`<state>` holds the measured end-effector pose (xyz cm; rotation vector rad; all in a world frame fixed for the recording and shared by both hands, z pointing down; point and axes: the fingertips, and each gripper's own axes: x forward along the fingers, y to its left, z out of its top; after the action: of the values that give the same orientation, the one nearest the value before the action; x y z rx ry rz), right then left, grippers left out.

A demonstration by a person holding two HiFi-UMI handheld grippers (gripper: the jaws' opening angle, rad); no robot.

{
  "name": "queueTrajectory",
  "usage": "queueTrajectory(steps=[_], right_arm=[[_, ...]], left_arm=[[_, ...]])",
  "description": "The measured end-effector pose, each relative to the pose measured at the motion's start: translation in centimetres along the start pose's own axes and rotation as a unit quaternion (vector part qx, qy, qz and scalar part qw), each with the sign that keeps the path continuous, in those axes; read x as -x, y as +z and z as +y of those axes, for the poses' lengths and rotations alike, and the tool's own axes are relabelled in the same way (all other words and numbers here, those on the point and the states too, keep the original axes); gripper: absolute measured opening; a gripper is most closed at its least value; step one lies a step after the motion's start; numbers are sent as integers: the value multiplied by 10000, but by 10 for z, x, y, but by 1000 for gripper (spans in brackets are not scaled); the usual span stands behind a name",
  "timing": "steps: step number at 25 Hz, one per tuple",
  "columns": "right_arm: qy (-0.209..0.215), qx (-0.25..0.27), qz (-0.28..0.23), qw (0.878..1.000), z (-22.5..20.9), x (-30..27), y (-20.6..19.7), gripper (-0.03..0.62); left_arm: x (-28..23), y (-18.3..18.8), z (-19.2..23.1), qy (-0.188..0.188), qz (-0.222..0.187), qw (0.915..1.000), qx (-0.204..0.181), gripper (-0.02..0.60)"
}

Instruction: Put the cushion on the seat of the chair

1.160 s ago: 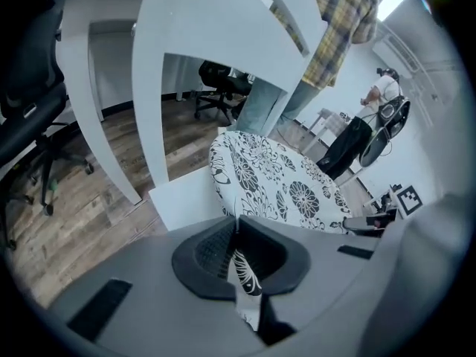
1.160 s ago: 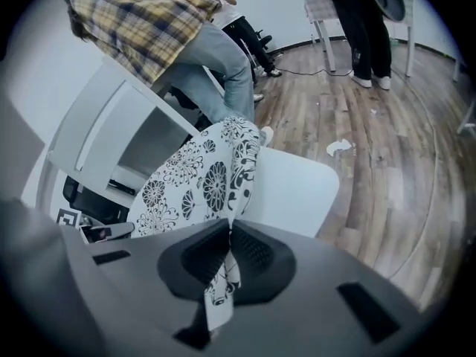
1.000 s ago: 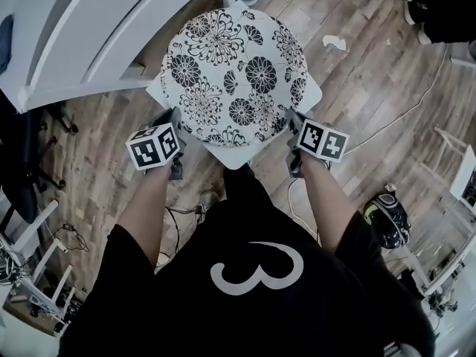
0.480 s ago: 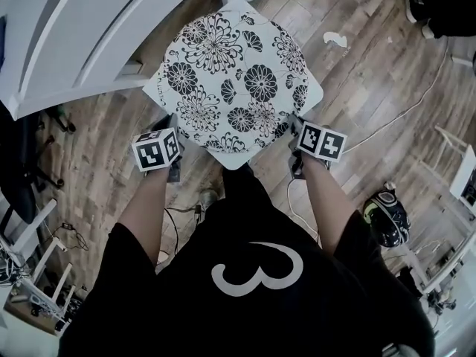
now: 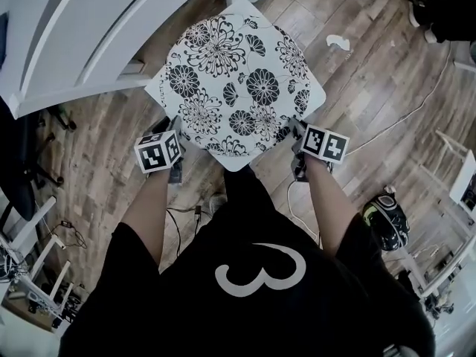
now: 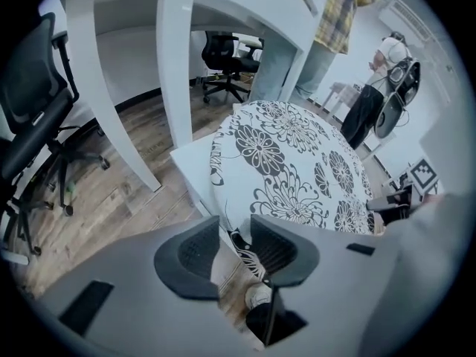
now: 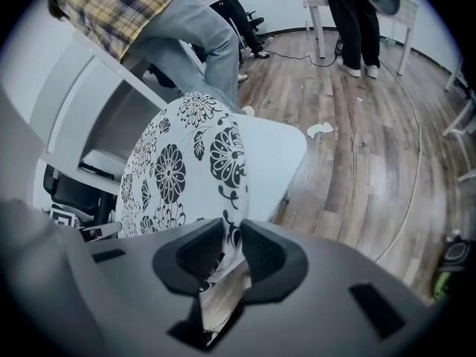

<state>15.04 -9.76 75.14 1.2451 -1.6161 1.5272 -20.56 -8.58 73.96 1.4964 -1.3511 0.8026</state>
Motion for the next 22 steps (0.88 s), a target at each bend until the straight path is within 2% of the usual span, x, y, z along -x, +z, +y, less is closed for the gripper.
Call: queueTrajectory(steps=[3,6,8,11,14,18,22], right_arm=[[97,-31,-100,9999,1,0,0,106],[144,-121,-299,9994,1,5,3,198],[57,-152,-459,9988,-3,11,6,235],[-137,-171,-698,9973,-13,24,11,241],[-152,-121,-1010,9947,-15,45,20,241],[109,86,-1561,9877,3,85,36,241],[626,443,-2094,9748,41,139,38,239]], left_arm=[[0,-2,9,158,-112,9997,177,222],[4,-3,15,213,-257,9986,402,276],[9,-5,18,186,-307,9978,562,304],[18,-4,21,132,-391,9972,628,316],[36,-2,22,70,-594,9956,716,318],[71,6,19,-112,-1049,9910,824,318],[119,12,1,-493,-1536,9835,817,318]])
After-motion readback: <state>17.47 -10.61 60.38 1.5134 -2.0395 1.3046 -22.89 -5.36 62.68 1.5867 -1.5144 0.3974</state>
